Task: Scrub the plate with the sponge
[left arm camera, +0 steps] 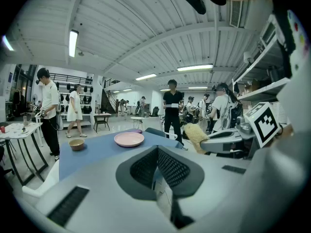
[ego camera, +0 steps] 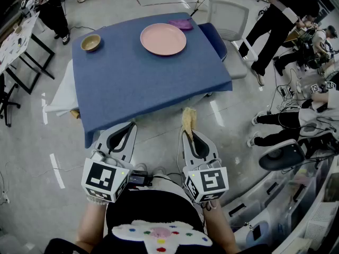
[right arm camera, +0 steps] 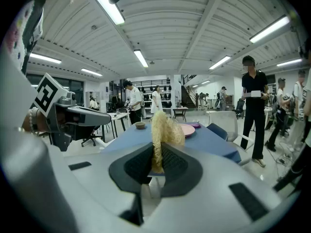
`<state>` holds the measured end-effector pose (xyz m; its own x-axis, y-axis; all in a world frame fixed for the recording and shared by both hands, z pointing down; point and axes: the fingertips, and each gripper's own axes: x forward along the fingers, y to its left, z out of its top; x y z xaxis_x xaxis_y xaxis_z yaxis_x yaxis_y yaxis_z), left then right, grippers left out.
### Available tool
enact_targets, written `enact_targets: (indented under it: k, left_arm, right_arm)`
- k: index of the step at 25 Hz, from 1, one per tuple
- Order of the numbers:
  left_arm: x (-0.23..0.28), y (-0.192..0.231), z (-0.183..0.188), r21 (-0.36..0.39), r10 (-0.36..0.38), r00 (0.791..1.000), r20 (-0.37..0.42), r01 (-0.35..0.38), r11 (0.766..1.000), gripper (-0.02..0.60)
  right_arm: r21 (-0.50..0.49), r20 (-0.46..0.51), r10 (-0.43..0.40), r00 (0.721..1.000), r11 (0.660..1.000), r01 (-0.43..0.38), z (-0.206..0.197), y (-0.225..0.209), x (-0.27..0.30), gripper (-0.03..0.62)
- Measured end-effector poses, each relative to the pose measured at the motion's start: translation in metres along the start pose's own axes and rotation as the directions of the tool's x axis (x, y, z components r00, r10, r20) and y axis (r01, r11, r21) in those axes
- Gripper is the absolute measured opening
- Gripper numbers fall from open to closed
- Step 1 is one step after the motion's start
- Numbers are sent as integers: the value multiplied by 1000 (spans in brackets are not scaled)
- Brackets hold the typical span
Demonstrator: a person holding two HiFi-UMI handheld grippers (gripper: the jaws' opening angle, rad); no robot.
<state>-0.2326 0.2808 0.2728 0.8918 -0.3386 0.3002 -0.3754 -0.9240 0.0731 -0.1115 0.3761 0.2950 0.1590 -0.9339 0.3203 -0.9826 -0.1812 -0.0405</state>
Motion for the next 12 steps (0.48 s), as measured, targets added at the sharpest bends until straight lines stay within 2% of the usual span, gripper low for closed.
enact_targets:
  k: [7,12]
  left_arm:
    - [9,-5,8,10,5,1000,8,-5,1000,11]
    - [9,-11,0,0,14,1000,5,-14,1000,11]
  right_arm:
    - [-7,0,7,1000,1000,-7,2,-11,3,38]
    - [-6,4,10,1000,1000,-10,-4,-14,-2,38]
